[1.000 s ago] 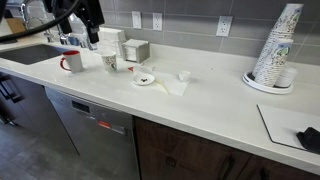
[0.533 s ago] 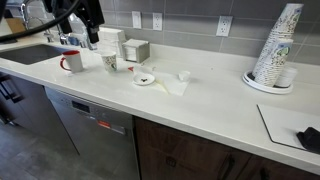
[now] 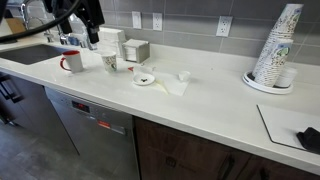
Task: Use the white spoon to place some contents from the white plate into the white teacup.
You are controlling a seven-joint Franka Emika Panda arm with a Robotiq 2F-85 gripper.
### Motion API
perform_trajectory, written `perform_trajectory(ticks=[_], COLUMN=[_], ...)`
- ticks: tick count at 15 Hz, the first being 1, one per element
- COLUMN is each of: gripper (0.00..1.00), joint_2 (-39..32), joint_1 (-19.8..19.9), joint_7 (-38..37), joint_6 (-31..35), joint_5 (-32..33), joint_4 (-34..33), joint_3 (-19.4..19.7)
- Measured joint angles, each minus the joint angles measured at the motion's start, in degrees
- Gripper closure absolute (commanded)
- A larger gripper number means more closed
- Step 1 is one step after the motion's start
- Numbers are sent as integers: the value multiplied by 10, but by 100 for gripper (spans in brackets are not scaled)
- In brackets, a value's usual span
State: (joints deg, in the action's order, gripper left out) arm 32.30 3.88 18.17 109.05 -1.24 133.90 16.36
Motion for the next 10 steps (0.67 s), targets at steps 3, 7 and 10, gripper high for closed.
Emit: perform_trajectory(ticks=[3, 7, 10], gripper=[0, 0, 0], joint_2=[0, -13, -42], joint_1=[1, -3, -7], joint_7=[3, 114, 215], joint_6=[0, -1, -1], joint_5=[0, 0, 0], joint_4=[-1, -16, -43], joint_3=[-1, 8, 21])
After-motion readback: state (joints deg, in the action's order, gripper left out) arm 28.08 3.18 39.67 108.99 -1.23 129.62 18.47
